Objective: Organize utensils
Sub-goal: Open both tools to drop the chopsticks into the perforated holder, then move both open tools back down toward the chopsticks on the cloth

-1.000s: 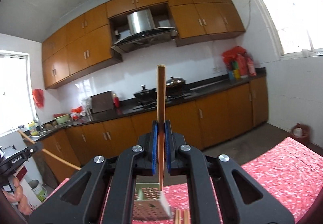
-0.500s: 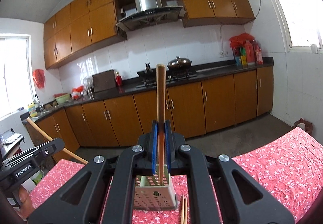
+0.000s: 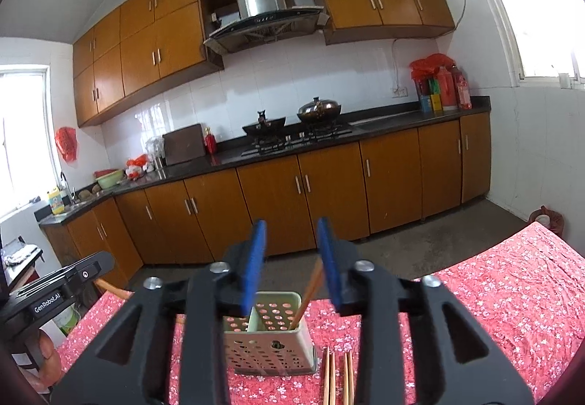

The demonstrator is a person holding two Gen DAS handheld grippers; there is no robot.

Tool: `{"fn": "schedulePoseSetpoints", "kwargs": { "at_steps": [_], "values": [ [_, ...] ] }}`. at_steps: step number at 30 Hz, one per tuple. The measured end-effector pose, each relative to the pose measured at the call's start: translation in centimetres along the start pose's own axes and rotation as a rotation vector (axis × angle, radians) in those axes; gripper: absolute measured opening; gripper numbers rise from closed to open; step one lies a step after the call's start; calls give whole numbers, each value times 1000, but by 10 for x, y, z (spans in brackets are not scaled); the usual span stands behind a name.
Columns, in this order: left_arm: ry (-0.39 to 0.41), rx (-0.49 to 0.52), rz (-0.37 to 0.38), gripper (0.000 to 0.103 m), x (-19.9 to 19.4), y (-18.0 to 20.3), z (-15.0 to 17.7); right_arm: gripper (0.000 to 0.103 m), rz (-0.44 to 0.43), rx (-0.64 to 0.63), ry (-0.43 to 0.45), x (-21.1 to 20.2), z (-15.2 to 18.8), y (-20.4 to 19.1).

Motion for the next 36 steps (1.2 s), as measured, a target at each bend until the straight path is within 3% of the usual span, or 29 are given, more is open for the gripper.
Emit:
{"fn": "schedulePoseSetpoints", "kwargs": {
  "at_steps": [5,8,11,14,18,22,27,36],
  "values": [
    [52,-17,-30,29,-29,-11,-7,34,29,8,17,-23,-2,16],
    [55,-28,-60,30,-46,-23,-2,36,88,17,-22,-35,11,39],
    [30,-18,-104,32,-58,-37,15,36,152,15,-140,-36,44,64],
    [-56,-1,-153,32,-58,-53,47,36,169,30,-320,-29,92,85],
    [-205,-26,-181,32,-52,-76,98,21,107,86,-535,-29,157,92],
    [-311,-69,-187,32,-50,-89,140,19,56,76,-623,-33,189,82],
    [-360,-72,-181,32,-52,-90,165,19,37,63,-657,-32,202,71],
    [-404,-66,-153,32,-48,-77,178,19,50,-11,-662,-27,209,61]
  ]
}}
Point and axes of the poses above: each gripper's, at about its wrist camera, not at the fingertips, and x roughly the way its jaws point, y to its right, z to its underside, the point moved 1 cm from there along x, roughly the way its jaws point, and after that the axes turned 10 degrees about y, right-handed, at the moved point
